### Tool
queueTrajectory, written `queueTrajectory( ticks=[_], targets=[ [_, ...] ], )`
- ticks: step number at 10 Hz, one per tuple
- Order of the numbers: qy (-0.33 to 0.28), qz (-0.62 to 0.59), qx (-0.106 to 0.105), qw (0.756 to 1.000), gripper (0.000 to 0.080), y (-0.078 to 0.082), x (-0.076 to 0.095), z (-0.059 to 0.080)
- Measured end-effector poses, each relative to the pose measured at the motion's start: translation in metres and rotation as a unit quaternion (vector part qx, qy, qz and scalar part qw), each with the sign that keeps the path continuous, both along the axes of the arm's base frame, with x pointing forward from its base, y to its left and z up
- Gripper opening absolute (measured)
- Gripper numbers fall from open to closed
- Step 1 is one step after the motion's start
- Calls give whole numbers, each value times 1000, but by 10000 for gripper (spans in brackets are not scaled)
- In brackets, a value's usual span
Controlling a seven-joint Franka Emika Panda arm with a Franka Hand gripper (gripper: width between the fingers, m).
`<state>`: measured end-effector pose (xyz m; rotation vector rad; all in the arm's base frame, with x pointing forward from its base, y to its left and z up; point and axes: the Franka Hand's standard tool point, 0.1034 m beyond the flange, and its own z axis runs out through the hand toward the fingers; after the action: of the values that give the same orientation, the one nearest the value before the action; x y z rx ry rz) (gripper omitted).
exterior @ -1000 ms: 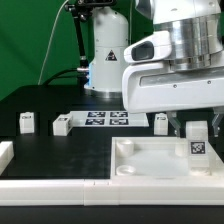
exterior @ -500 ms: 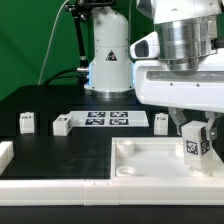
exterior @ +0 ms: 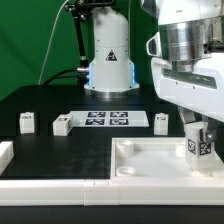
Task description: Assemble one leg
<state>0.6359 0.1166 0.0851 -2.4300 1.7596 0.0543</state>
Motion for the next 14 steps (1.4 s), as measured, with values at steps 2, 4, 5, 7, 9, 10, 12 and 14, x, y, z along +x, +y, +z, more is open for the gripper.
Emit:
queueTrajectory(
  ticks=[2,4,5,7,9,10,12,14],
  targets=[
    [-3,25,0,1000,298,2,0,0],
    [-11,92,-5,996,497,7,-2,0],
    [-16,156,-9,988,619,8,-3,0],
    [-26,273,-15,962,644,9,-4,-1],
    [-38,373,-19,927,648,5,-4,-1],
    [-45,423,-21,905,648,4,-4,-1],
    [-49,505,-38,861,648,4,-4,-1],
    [-58,599,-52,797,648,6,-3,-1]
  ],
)
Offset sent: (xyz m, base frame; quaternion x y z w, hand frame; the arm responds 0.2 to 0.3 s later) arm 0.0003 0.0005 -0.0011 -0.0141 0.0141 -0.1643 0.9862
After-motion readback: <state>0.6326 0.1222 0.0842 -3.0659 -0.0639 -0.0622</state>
